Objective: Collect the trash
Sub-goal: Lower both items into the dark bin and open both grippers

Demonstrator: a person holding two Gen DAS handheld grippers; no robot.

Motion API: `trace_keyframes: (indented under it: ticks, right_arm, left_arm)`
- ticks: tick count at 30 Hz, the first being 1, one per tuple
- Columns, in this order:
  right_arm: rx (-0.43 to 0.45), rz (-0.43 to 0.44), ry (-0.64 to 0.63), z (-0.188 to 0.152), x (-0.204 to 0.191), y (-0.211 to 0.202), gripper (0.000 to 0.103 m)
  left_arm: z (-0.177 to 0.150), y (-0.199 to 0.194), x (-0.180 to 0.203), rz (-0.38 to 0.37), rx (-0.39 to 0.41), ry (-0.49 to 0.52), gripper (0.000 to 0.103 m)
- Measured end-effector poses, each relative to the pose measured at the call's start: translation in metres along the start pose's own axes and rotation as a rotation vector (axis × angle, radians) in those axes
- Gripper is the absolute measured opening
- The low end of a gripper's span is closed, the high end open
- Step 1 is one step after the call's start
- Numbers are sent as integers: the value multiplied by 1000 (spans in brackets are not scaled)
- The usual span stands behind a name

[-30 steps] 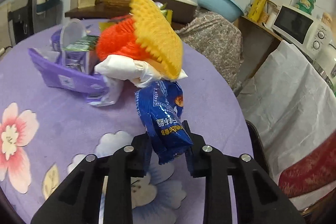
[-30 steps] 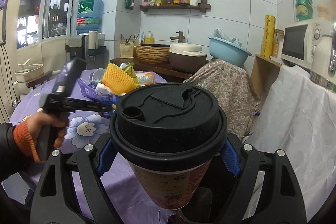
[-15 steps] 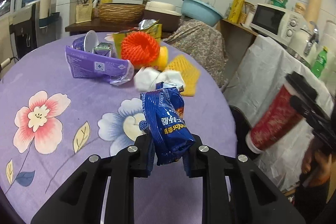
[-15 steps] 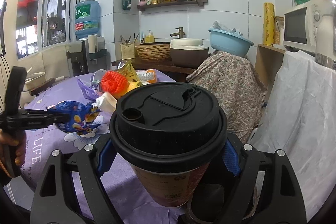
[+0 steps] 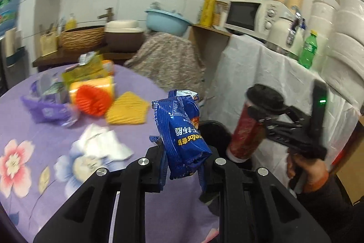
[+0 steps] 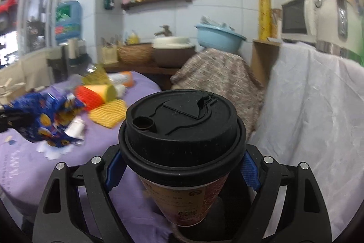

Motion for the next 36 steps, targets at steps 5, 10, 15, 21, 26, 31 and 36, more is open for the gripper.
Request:
trace_keyframes:
  ticks: [5, 10, 15, 21, 26, 31, 36]
  right_arm:
    - [-167, -65, 72, -53, 39, 61, 82]
    - [-358, -101, 143, -122, 60, 119, 82]
    - [-510, -132, 149, -177, 68, 157, 82]
    - [-650, -134, 204, -216, 72, 181, 82]
    - [-708, -124, 220, -231, 72, 188, 83]
    - [-674, -125, 235, -229, 73, 174, 90]
    - [-629, -142, 235, -220, 76, 148, 90]
  left_arm:
    - [2, 49, 42, -95, -48, 28, 21]
    - [-9, 95, 71, -121, -100, 28, 21]
    - [-26, 125, 80, -111, -150, 14, 22]
    - [-46, 146, 79, -94, -211, 8, 22]
    - [-53, 155, 78, -83, -233, 6, 22]
    - [-60, 168, 81, -78, -263, 6, 22]
    - [-68, 182, 90, -76, -297, 35, 22]
Point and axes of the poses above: each gripper's, at about its wrist camera, not at the fingertips, and y roughly the way its jaws point, x to its right, z to its top, the point moved 7 cm from there along y, roughly the way its jaws point, and after that the axes turned 7 degrees about x, right-handed, at the moved point
